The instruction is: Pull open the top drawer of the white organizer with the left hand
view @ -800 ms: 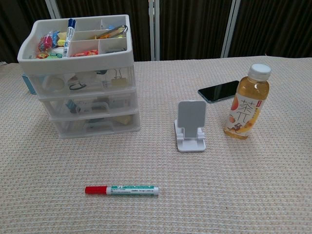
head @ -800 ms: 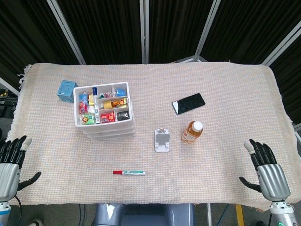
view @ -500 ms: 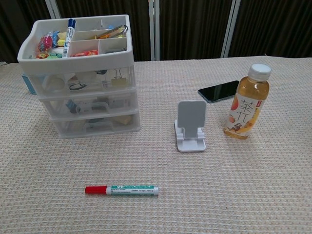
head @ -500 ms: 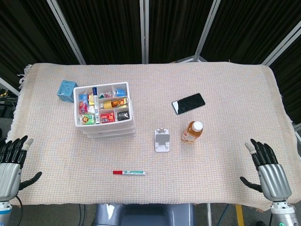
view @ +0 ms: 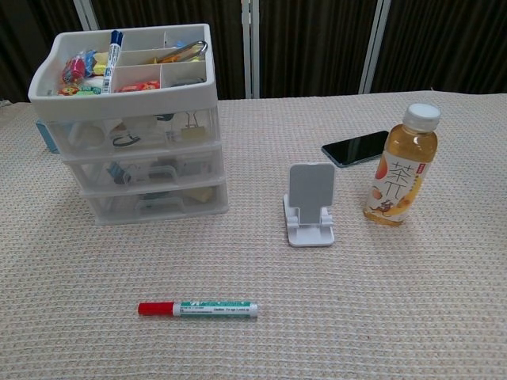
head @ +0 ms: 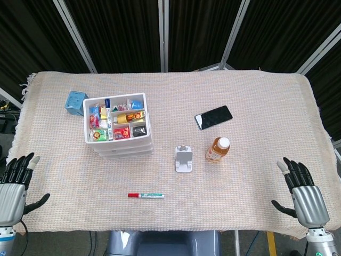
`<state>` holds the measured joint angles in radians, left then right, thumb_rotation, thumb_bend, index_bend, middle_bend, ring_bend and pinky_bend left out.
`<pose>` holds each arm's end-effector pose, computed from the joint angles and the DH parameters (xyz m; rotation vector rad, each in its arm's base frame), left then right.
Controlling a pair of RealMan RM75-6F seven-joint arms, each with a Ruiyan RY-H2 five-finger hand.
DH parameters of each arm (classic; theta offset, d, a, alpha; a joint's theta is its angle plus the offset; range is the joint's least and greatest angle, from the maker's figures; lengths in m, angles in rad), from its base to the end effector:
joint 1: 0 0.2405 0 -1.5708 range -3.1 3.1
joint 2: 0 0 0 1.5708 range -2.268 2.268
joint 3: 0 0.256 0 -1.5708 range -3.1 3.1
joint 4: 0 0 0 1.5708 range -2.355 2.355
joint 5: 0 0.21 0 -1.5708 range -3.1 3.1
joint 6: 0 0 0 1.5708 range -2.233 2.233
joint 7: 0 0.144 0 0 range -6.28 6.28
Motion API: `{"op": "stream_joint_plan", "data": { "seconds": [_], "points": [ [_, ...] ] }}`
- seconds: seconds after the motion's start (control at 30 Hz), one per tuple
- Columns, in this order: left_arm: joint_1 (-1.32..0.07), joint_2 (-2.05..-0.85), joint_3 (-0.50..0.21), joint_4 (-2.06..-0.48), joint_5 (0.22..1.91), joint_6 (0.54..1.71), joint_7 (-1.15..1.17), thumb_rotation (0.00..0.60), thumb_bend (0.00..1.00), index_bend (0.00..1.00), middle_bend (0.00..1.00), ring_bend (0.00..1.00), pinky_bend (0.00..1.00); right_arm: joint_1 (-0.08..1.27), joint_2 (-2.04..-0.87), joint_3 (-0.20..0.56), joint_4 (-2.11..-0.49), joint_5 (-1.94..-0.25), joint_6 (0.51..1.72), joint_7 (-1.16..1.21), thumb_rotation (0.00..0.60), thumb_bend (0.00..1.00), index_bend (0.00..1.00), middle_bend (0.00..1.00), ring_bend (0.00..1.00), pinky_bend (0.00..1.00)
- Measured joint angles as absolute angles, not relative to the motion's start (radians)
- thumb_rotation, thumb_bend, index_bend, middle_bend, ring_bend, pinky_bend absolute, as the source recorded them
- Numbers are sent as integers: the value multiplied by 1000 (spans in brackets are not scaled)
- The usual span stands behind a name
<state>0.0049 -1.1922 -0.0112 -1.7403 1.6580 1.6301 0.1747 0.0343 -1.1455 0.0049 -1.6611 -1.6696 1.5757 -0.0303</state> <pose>-0.2676 0.1441 0.1369 -1.3772 -0.8347 -1.0137 -0.2832 -0.1541 0.1444 1.4554 -0.8678 1.0266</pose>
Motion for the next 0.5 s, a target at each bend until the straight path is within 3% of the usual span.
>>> {"op": "stream_joint_plan", "data": {
  "seconds": [0.03,0.1,0.17,0.3,0.5],
  "points": [
    [4,-1197,-14,-1739,1658,1634,167,600,374,0,339,381,318,35,-1145,5,-1661,-1669,1575,-30,600,18,0,0,0,0],
    [2,-1209,-22,-1738,1660,1642,141,600,448,0,547,562,469,35,-1145,5,-1660,-1667,1573,-29,600,18,0,0,0,0],
    [-3,-1222,-27,-1737,1661,1646,103,600,520,0,694,691,559,35,-1145,5,-1659,-1662,1571,-26,600,18,0,0,0,0],
    [-20,-1243,-26,-1741,1666,1629,-6,600,632,0,783,772,626,34,-1141,8,-1664,-1659,1575,-18,600,18,0,0,0,0],
    [-78,-1260,-9,-1770,1663,1514,-194,600,695,0,806,792,649,32,-1133,8,-1669,-1661,1580,-6,600,18,0,0,0,0]
  ]
}}
